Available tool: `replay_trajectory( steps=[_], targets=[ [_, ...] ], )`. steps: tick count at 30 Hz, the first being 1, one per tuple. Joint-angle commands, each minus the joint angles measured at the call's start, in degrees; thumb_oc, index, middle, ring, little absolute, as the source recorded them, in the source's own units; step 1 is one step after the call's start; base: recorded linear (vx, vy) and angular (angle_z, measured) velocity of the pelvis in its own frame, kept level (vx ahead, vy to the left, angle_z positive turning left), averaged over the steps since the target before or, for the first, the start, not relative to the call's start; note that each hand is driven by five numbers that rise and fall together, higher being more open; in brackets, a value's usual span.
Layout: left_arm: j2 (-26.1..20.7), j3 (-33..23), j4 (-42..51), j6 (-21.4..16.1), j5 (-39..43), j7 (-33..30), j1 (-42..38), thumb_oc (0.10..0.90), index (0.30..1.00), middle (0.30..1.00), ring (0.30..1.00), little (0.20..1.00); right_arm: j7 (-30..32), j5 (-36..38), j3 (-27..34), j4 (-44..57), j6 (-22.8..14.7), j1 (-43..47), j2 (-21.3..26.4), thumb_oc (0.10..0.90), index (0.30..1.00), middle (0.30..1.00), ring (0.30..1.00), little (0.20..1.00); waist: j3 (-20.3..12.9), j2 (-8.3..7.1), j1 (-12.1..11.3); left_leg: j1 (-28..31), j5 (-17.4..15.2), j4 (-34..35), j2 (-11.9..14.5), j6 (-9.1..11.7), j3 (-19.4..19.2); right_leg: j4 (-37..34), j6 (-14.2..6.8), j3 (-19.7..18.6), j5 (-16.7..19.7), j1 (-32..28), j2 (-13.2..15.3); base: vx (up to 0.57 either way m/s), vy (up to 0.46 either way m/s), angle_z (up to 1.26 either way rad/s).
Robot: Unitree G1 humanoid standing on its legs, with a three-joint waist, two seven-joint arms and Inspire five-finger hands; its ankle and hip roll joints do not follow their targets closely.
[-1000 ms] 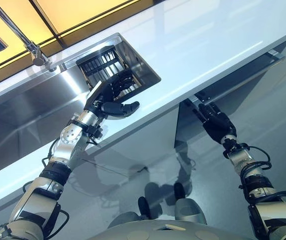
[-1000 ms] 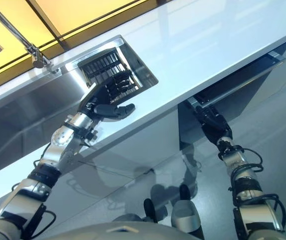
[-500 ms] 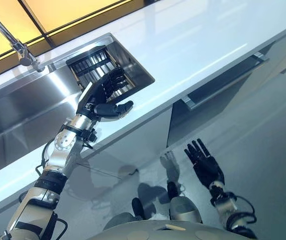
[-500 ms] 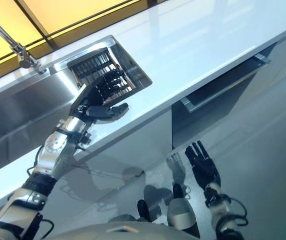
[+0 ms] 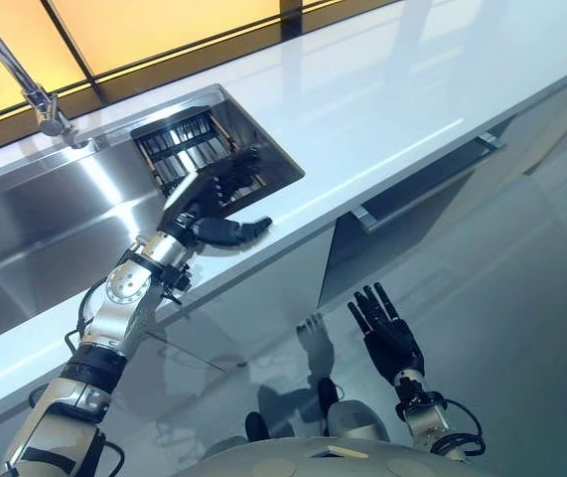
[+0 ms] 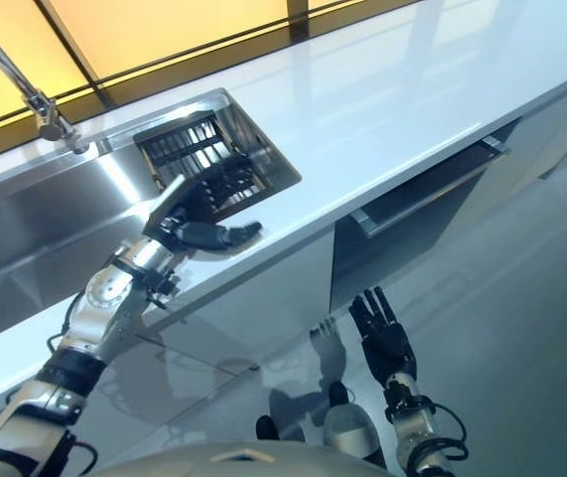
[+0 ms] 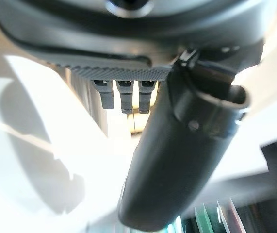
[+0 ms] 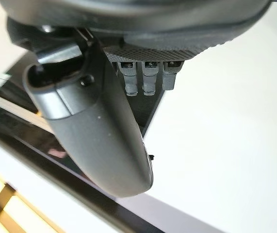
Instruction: Pick up plates and place into dishwasher.
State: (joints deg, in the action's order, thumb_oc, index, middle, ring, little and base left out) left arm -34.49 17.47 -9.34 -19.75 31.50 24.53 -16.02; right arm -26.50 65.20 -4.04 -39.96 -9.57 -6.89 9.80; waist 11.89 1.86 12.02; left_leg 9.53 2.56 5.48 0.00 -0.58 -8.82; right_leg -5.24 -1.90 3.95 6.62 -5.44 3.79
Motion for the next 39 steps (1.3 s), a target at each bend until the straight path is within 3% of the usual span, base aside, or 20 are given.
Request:
replay_trajectory(
  steps=[1,7,11,15,20,23,28,30,34,36,39],
  targets=[
    [-1.2,0.0,11.4,-1.2,2.9,5.1,-3.8,0.8,0.9,0.9,0.9,0.9,-0.5,0.0,0.3,0.3,-0.9,3.6,0.2,0.8,0.9,0.9,0.9,0.9,-4.2,2.89,-1.6,1.8,-5.0,-1.0,-1.4,-1.4,-3.3,3.6,-2.4,-0.1,-6.0,-0.8,-3.4,-0.02,0.018,0.12],
    [-4.4,1.5,23.3,1.8,3.8,12.3,-2.9,0.8,0.9,0.9,0.9,0.9,1.2,0.1,-0.7,-0.8,0.2,4.4,0.2,0.8,0.9,0.9,0.9,0.9,-4.7,3.19,-4.5,1.1,-4.9,-0.7,-2.2,-1.6,0.0,3.5,-2.3,2.3,-6.4,-1.4,-2.8,-0.05,0.006,0.24],
    [-6.8,1.6,27.0,0.9,3.1,14.0,-4.2,0.8,0.9,0.9,0.9,0.9,0.6,-0.2,-1.3,-2.8,1.0,5.5,0.2,0.8,0.9,0.9,0.9,0.9,-5.2,3.27,-6.0,0.6,-4.7,-0.5,-2.4,-1.6,1.5,3.4,-2.2,4.1,-6.6,-1.6,-2.4,-0.05,-0.009,0.28],
    [-7.4,0.8,28.5,3.1,4.4,15.7,-4.8,0.8,0.9,0.9,0.9,0.9,-0.2,-0.3,-1.8,-4.0,1.4,6.1,0.2,0.8,0.9,0.9,0.9,0.9,-5.6,3.13,-7.0,0.3,-4.6,-0.5,-2.7,-1.5,2.5,3.3,-2.2,5.1,-6.7,-1.7,-2.3,-0.03,-0.013,0.22],
    [-3.8,0.6,26.4,8.5,7.0,15.6,-1.6,0.8,0.9,0.9,0.9,0.9,-0.1,-0.8,-2.0,-5.9,2.1,7.1,-0.3,0.8,0.9,0.9,0.9,0.9,-6.0,2.81,-8.5,-0.1,-4.4,-0.5,-2.9,-1.6,4.0,3.8,-2.1,6.2,-7.0,-1.7,-2.4,-0.02,-0.012,0.16],
    [0.0,0.5,24.0,8.8,6.4,13.3,2.2,0.8,0.9,0.9,0.9,0.9,0.4,-1.2,-1.7,-6.8,2.4,7.4,-0.5,0.8,0.9,0.9,0.9,0.9,-5.8,2.59,-9.2,-0.1,-4.3,-0.5,-3.0,-1.7,4.5,3.9,-2.0,6.4,-7.2,-1.8,-2.5,-0.01,-0.001,0.14],
    [4.3,0.6,16.0,5.1,2.6,11.2,9.0,0.8,0.9,0.9,0.9,0.9,0.5,-2.0,-1.1,-8.1,3.7,8.0,-0.1,0.8,0.9,0.9,0.9,0.9,-5.2,2.13,-10.3,-0.2,-4.1,-0.5,-3.0,-1.9,5.2,4.3,-1.6,6.7,-7.5,-1.6,-2.8,-0.01,0.001,0.06],
    [5.6,2.3,9.6,1.1,-4.3,8.8,12.6,0.8,0.9,0.9,0.9,0.9,0.2,-2.1,-0.9,-9.7,4.2,8.7,0.3,0.8,0.9,0.9,0.9,0.9,-4.8,1.66,-11.1,-0.4,-3.9,-0.6,-3.0,-2.0,5.5,4.6,-1.4,7.3,-7.7,-1.6,-2.9,-0.02,-0.009,0.11],
    [5.3,6.3,0.3,1.7,-15.3,5.8,14.1,0.8,0.9,0.9,0.9,0.9,-0.6,-2.8,-1.0,-12.7,5.0,10.0,0.9,0.8,0.9,0.9,0.9,0.9,-4.4,1.2,-11.6,-0.7,-3.8,-0.6,-3.0,-2.0,5.7,5.1,-1.4,7.7,-8.0,-1.3,-3.1,-0.01,-0.004,0.11],
    [6.1,7.5,-3.5,1.9,-15.8,4.2,14.1,0.8,0.9,0.9,0.9,0.9,-1.2,-3.3,-1.1,-14.0,5.0,10.4,1.1,0.8,0.9,0.9,0.9,0.9,-4.3,1.09,-11.6,-0.7,-3.8,-0.6,-3.1,-2.1,5.8,5.1,-1.3,7.9,-8.2,-1.3,-3.1,0.0,0.002,0.02],
    [7.2,8.8,-10.3,-2.4,-20.3,0.5,13.4,0.8,0.9,0.9,0.9,0.9,-2.4,-3.8,-1.0,-16.6,4.7,11.0,1.1,0.8,0.9,0.9,0.9,0.9,-4.3,0.86,-11.6,-0.9,-3.8,-0.6,-3.1,-2.1,5.7,5.0,-1.4,8.0,-8.2,-1.2,-3.1,0.01,0.001,0.02]
  ],
)
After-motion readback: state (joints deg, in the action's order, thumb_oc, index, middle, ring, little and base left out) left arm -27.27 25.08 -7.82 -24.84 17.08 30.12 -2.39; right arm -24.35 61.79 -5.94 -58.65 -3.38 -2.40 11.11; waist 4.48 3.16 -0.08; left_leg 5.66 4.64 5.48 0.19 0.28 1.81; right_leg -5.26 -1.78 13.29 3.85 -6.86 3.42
